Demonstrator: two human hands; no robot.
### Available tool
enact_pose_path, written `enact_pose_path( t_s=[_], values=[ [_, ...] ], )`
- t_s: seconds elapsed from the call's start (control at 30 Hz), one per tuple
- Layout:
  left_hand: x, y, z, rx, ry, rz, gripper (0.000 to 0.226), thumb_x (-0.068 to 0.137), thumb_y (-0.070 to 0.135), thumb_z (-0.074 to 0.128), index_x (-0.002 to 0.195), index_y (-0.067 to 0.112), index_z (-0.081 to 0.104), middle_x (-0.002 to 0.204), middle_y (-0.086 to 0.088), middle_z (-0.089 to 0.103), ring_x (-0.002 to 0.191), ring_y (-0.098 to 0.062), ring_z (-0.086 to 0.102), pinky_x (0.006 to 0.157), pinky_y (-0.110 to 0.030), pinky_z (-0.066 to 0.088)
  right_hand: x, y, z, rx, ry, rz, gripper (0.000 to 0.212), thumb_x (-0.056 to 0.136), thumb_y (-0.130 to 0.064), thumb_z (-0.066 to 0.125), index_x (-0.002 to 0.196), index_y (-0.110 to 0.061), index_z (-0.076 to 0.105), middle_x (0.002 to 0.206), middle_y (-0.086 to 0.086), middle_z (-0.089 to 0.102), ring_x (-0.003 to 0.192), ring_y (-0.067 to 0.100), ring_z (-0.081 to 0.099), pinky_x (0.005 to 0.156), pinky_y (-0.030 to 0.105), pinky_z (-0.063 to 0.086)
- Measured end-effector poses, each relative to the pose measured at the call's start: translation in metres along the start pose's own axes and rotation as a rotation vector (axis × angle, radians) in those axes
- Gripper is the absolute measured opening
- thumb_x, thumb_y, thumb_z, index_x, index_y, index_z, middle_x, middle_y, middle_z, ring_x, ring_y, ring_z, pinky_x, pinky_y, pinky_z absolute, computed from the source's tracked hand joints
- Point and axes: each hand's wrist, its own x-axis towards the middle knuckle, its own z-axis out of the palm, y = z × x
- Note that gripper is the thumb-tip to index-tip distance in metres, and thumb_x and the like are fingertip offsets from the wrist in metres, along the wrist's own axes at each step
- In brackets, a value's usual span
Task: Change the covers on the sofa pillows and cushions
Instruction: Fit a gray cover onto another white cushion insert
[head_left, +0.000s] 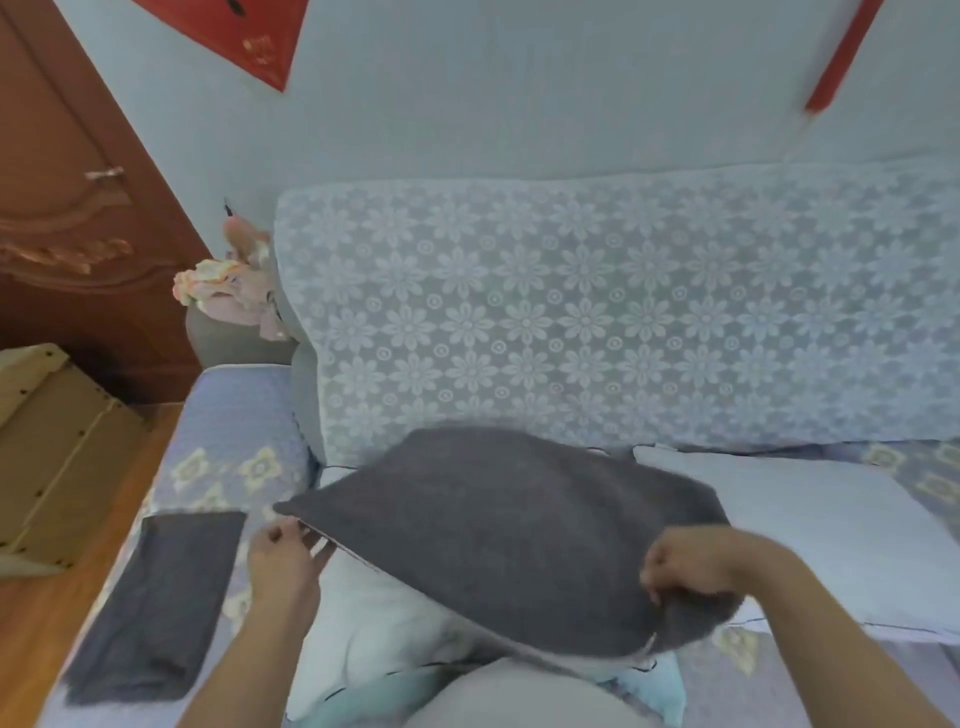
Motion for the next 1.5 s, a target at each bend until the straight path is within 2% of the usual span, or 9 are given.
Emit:
enact_pose_path(
  t_s=[0.1, 0.17, 0.3, 0.43, 0.63, 0.87, 1.07, 1.27, 1.5],
  values=[
    [-0.019, -0.008, 0.016, 0.125, -0.097, 0.026, 0.021, 0.108, 0.009, 0.041, 0.108, -0.006, 0.055, 0.117, -0.025, 0.065, 0.099, -0.032, 0.065, 0.076, -0.041, 0.057, 0.019, -0.015, 0.046, -0.287, -0.226, 0.025, 0.023, 0.095, -0.02, 0.051, 0.103, -0.017, 0.072, 0.091, 0.004, 0.063, 0.074, 0.022, 0.058, 0.057, 0.025, 0.043],
    [-0.043, 0.004, 0.038, 0.181, -0.217, 0.08, 0.015, 0.104, 0.007, 0.05, 0.098, -0.006, 0.057, 0.103, -0.021, 0.065, 0.099, -0.032, 0.067, 0.082, -0.045, 0.059, 0.027, -0.039, 0.051, -0.306, -0.099, -0.073, 0.027, 0.1, -0.016, 0.048, 0.117, -0.004, 0.065, 0.105, 0.01, 0.067, 0.087, 0.023, 0.059, 0.069, 0.029, 0.041],
    [-0.096, 0.03, 0.075, 0.322, -0.527, 0.233, 0.013, 0.099, 0.002, 0.058, 0.087, -0.003, 0.061, 0.09, -0.01, 0.072, 0.09, -0.023, 0.071, 0.093, -0.046, 0.058, 0.021, -0.106, 0.031, 0.3, 0.318, -0.39, 0.039, 0.095, -0.04, 0.061, 0.131, -0.027, 0.055, 0.125, -0.012, 0.062, 0.111, 0.004, 0.059, 0.097, 0.024, 0.046],
    [-0.134, 0.063, 0.098, 0.419, -0.703, 0.403, 0.025, 0.096, 0.004, 0.063, 0.08, 0.022, 0.069, 0.086, -0.003, 0.072, 0.088, -0.019, 0.067, 0.092, -0.04, 0.053, -0.009, -0.148, 0.004, 0.42, 0.631, -0.541, 0.02, 0.087, -0.047, 0.066, 0.095, -0.033, 0.054, 0.089, -0.013, 0.064, 0.081, 0.004, 0.06, 0.073, 0.026, 0.051],
    [-0.16, 0.104, 0.129, 0.17, -0.809, 0.39, 0.009, 0.097, 0.006, 0.061, 0.104, 0.013, 0.061, 0.1, 0.0, 0.07, 0.102, -0.015, 0.068, 0.094, -0.031, 0.055, -0.05, -0.157, -0.049, 0.567, 0.861, -0.533, 0.028, 0.089, -0.031, 0.07, 0.072, -0.018, 0.053, 0.067, -0.005, 0.057, 0.061, 0.006, 0.052, 0.058, 0.02, 0.04],
    [-0.177, 0.105, 0.163, 0.399, -0.438, 0.759, 0.033, 0.09, 0.035, 0.072, 0.116, 0.037, 0.051, 0.11, 0.025, 0.053, 0.1, 0.004, 0.058, 0.079, -0.013, 0.05, -0.088, -0.195, -0.152, 1.158, 1.053, -0.599, 0.037, 0.084, -0.036, 0.071, 0.068, -0.019, 0.043, 0.084, 0.03, 0.062, 0.084, 0.047, 0.067, 0.066, 0.06, 0.058],
    [-0.11, 0.103, 0.135, 0.811, -0.508, 0.629, 0.009, 0.094, 0.039, 0.067, 0.1, 0.033, 0.063, 0.09, 0.017, 0.07, 0.089, -0.008, 0.067, 0.076, -0.03, 0.056, -0.123, -0.214, -0.215, 1.419, 1.182, -0.74, 0.027, 0.094, -0.022, 0.066, 0.082, -0.012, 0.045, 0.084, 0.018, 0.056, 0.092, 0.045, 0.069, 0.068, 0.056, 0.061],
    [-0.051, 0.238, 0.075, 0.858, 0.202, 1.118, 0.015, 0.096, 0.016, 0.061, 0.105, 0.025, 0.068, 0.096, -0.008, 0.072, 0.091, -0.037, 0.065, 0.075, -0.042, 0.052, -0.089, -0.181, -0.226, 1.551, 1.232, -0.708, 0.012, 0.101, -0.016, 0.056, 0.099, -0.005, 0.052, 0.111, 0.025, 0.063, 0.104, 0.031, 0.069, 0.079, 0.032, 0.061],
    [-0.012, 0.189, 0.021, 1.571, -0.01, 1.212, 0.012, 0.087, 0.019, 0.067, 0.093, 0.02, 0.056, 0.07, -0.004, 0.061, 0.06, -0.031, 0.06, 0.049, -0.032, 0.035, 0.008, -0.115, -0.099, 1.602, 1.015, -0.541, 0.012, 0.105, -0.016, 0.05, 0.104, -0.006, 0.054, 0.104, 0.011, 0.063, 0.103, 0.02, 0.068, 0.097, 0.04, 0.056]
  ],
)
